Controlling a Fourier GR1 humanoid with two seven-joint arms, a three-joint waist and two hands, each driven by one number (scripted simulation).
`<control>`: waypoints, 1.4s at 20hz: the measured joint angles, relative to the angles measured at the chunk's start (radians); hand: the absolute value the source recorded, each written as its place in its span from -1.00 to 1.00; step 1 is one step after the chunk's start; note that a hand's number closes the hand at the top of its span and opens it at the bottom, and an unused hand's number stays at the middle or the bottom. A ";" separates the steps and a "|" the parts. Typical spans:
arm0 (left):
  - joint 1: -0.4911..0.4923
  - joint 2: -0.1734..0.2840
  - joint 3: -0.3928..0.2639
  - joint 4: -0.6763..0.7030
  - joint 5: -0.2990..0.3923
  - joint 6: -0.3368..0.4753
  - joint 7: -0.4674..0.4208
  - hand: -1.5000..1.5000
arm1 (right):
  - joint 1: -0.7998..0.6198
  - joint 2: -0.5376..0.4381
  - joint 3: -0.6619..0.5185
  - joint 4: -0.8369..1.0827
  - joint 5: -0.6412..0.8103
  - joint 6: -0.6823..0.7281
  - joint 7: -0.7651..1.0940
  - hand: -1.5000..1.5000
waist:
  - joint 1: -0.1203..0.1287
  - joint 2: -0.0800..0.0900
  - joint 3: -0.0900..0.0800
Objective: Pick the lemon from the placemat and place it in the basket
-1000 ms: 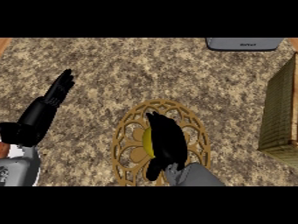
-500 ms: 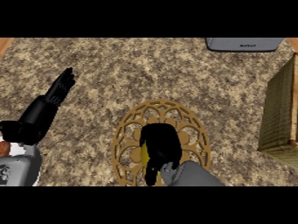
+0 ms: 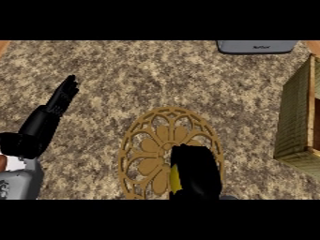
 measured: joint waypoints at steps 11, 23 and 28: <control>0.016 0.001 0.005 -0.015 -0.001 -0.009 0.000 0.00 | 0.291 -0.114 0.013 -0.592 0.088 -0.037 0.077 1.00 | -0.001 0.003 0.000; 0.026 -0.003 0.009 -0.027 -0.002 -0.002 0.014 0.00 | 0.136 0.068 -0.060 -0.701 0.160 -0.107 0.113 1.00 | -0.014 -0.006 -0.002; 0.023 0.002 0.013 -0.030 -0.004 -0.004 0.022 0.00 | 0.043 0.103 -0.149 -0.708 0.184 -0.045 0.150 1.00 | -0.019 -0.006 -0.003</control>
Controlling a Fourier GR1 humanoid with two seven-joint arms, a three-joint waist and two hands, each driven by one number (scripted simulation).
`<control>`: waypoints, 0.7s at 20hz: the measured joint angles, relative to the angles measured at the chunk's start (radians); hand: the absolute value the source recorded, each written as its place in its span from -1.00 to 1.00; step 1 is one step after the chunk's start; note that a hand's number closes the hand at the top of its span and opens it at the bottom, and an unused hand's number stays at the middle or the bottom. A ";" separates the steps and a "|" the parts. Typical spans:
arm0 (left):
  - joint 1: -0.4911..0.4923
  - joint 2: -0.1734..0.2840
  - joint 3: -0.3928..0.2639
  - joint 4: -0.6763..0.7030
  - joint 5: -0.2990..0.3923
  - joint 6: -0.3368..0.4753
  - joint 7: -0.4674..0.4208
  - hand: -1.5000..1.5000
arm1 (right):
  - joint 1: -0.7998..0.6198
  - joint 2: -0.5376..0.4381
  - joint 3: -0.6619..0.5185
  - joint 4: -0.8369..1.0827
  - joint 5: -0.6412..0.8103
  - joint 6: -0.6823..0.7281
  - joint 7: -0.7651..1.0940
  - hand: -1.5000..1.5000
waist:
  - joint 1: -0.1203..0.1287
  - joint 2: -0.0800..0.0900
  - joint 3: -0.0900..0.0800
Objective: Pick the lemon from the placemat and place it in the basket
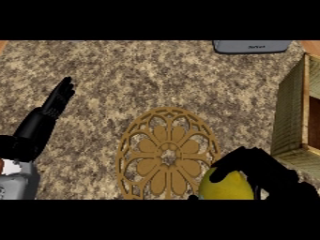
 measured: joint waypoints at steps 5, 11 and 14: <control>-0.004 0.004 -0.001 0.005 0.006 -0.015 -0.001 0.00 | -0.128 0.008 -0.142 0.004 0.018 0.080 0.018 1.00 | 0.006 0.003 0.000; -0.008 0.000 0.000 0.017 0.001 -0.014 -0.015 0.00 | -0.297 0.006 -0.392 0.018 0.021 0.170 0.004 1.00 | 0.015 0.007 0.001; -0.005 -0.006 -0.005 0.024 -0.007 -0.012 -0.029 0.00 | -0.387 -0.005 -0.536 0.034 0.015 0.212 -0.013 1.00 | 0.020 0.009 0.002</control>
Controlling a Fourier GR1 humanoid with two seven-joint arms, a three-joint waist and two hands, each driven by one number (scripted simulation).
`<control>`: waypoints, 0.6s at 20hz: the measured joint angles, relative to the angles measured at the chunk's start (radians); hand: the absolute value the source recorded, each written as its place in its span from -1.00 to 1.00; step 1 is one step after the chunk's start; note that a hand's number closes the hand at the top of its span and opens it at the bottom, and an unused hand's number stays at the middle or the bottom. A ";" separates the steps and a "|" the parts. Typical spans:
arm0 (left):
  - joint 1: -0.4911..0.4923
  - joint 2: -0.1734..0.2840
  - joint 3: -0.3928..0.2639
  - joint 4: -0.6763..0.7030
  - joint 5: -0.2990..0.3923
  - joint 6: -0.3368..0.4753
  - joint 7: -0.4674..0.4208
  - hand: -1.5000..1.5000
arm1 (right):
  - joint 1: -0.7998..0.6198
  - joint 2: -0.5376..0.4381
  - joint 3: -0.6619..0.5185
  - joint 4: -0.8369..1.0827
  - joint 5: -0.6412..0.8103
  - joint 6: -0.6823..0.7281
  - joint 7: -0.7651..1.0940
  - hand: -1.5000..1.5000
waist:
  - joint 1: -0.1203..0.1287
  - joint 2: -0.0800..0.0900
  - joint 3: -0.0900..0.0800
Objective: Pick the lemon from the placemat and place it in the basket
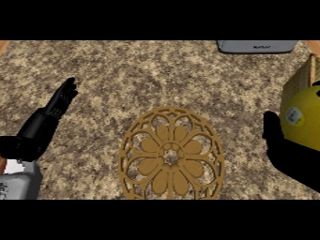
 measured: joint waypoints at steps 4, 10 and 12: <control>-0.020 -0.004 -0.001 0.008 0.000 0.001 0.008 0.00 | -0.128 -0.035 -0.208 0.050 -0.064 0.039 -0.029 1.00 | 0.004 0.002 0.001; -0.027 -0.011 -0.002 -0.005 0.002 0.001 0.027 0.00 | -0.215 -0.168 -0.491 0.147 -0.216 0.079 -0.098 1.00 | 0.007 0.003 0.002; -0.033 -0.012 0.000 -0.004 -0.001 0.004 0.031 0.00 | -0.223 -0.220 -0.561 0.189 -0.259 0.095 -0.117 1.00 | 0.007 0.003 0.002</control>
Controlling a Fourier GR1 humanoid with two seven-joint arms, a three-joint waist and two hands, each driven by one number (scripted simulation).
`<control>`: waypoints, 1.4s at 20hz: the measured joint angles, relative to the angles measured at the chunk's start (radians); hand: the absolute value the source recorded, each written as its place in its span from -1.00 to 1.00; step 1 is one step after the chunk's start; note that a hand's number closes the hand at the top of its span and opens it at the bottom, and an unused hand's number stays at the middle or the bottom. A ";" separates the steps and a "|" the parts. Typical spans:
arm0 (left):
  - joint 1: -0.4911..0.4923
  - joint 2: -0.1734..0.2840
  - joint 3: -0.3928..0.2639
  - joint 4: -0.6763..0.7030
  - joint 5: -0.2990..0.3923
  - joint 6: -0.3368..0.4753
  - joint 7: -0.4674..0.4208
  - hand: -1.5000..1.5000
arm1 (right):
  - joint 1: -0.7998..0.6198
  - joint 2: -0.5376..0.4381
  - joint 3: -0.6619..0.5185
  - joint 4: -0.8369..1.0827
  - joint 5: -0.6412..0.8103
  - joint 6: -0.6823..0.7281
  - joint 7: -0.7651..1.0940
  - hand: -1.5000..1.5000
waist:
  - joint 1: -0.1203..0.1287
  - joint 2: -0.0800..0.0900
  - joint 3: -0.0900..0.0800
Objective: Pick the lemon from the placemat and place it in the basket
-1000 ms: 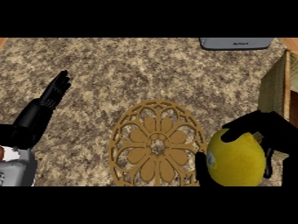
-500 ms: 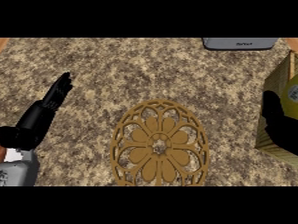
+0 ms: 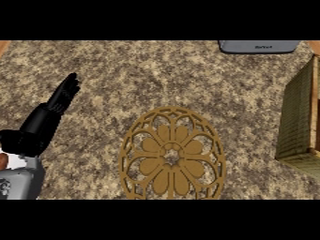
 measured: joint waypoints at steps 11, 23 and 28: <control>0.008 -0.006 -0.001 -0.009 -0.007 -0.012 -0.002 0.00 | 0.203 -0.126 -0.219 0.147 -0.188 -0.018 -0.180 1.00 | 0.006 0.003 0.000; 0.015 -0.001 0.016 -0.042 0.009 -0.037 0.017 0.00 | 0.332 -0.181 -0.307 0.363 -0.199 -0.298 -0.471 -1.00 | 0.013 0.004 0.000; 0.000 -0.013 0.010 -0.013 -0.016 -0.026 -0.002 0.00 | 0.306 -0.248 -0.298 0.514 -0.229 -0.379 -0.549 -1.00 | 0.013 0.005 0.000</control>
